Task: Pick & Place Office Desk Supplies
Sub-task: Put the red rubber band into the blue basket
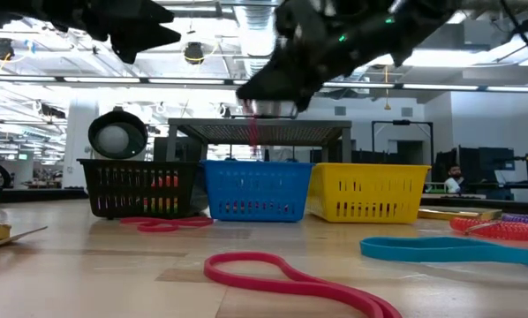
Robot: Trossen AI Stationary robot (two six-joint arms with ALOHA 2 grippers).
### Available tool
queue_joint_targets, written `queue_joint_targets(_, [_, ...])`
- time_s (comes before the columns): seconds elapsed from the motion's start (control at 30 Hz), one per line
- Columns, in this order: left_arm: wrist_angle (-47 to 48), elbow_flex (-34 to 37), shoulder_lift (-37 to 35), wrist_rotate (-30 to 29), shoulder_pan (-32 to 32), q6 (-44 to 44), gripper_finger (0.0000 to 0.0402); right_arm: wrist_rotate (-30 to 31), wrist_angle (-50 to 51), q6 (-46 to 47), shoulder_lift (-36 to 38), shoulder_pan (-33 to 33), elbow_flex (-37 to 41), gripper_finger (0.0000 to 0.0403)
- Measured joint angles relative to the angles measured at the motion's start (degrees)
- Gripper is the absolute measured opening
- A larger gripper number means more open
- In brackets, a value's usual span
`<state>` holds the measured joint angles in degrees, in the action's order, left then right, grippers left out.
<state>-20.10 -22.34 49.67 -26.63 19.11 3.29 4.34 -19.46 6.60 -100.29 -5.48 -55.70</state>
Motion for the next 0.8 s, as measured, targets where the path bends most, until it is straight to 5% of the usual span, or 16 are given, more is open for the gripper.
queue_joint_targets(0.47, [-0.7, 0.6, -1.3, 1.0, 0.8, 0.0, 0.0191, -1.4, 33.5, -2.6, -12.9, -0.5, -21.0, 0.0])
queue_joint_targets(0.8, [-0.8, 0.6, -1.3, 1.0, 0.8, 0.0, 0.0191, -1.4, 44.2, -2.2, -15.1, -0.5, -24.7, 0.0])
